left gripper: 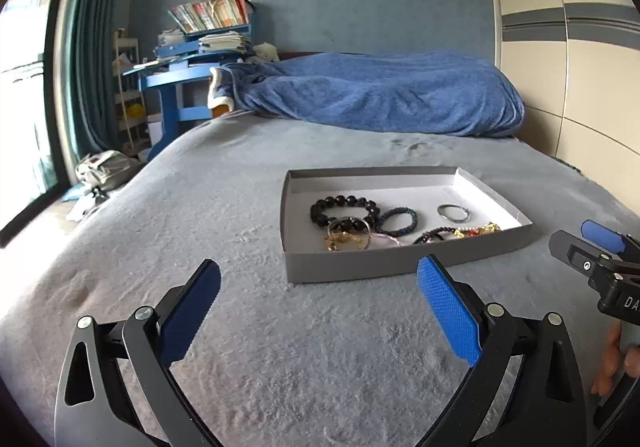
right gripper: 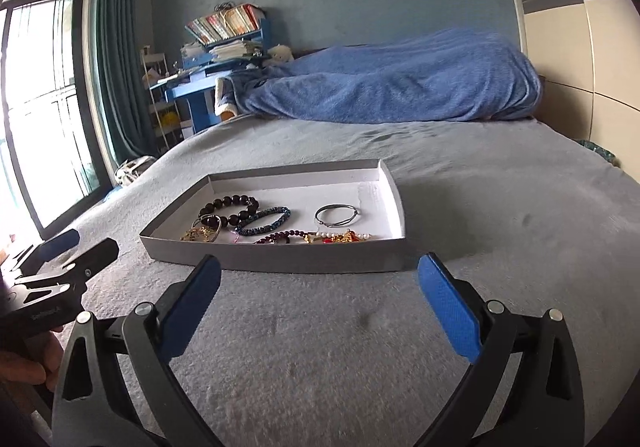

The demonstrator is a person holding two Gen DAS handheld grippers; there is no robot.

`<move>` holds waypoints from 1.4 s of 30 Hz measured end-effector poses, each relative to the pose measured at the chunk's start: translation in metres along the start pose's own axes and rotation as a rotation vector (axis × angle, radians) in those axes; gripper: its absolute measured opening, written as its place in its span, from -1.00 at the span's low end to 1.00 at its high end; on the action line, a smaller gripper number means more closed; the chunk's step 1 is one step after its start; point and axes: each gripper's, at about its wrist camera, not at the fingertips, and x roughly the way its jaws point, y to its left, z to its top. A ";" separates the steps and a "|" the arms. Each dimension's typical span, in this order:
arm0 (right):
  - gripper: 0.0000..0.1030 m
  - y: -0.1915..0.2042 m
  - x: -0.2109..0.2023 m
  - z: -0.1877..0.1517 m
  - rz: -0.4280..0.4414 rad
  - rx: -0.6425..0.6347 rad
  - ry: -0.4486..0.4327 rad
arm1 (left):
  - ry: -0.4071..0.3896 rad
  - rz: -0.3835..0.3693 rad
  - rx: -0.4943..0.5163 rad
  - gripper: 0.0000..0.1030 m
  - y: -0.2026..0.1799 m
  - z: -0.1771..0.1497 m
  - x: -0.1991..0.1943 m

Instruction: Organize jewelry

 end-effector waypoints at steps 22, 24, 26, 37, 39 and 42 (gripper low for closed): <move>0.89 0.010 -0.007 -0.004 -0.011 -0.032 -0.009 | -0.020 -0.023 0.014 0.90 -0.006 -0.003 -0.009; 0.89 0.010 -0.007 -0.004 -0.011 -0.031 -0.009 | -0.020 -0.023 0.014 0.90 -0.006 -0.003 -0.009; 0.89 0.010 -0.007 -0.004 -0.011 -0.031 -0.009 | -0.020 -0.023 0.014 0.90 -0.006 -0.003 -0.009; 0.89 0.011 -0.007 -0.003 -0.009 -0.036 -0.012 | -0.011 -0.022 0.009 0.90 -0.005 -0.004 -0.006; 0.89 0.011 -0.007 -0.004 -0.009 -0.035 -0.011 | -0.012 -0.022 0.010 0.90 -0.005 -0.004 -0.006; 0.89 0.010 -0.007 -0.003 -0.009 -0.033 -0.009 | -0.011 -0.023 0.009 0.90 -0.005 -0.004 -0.006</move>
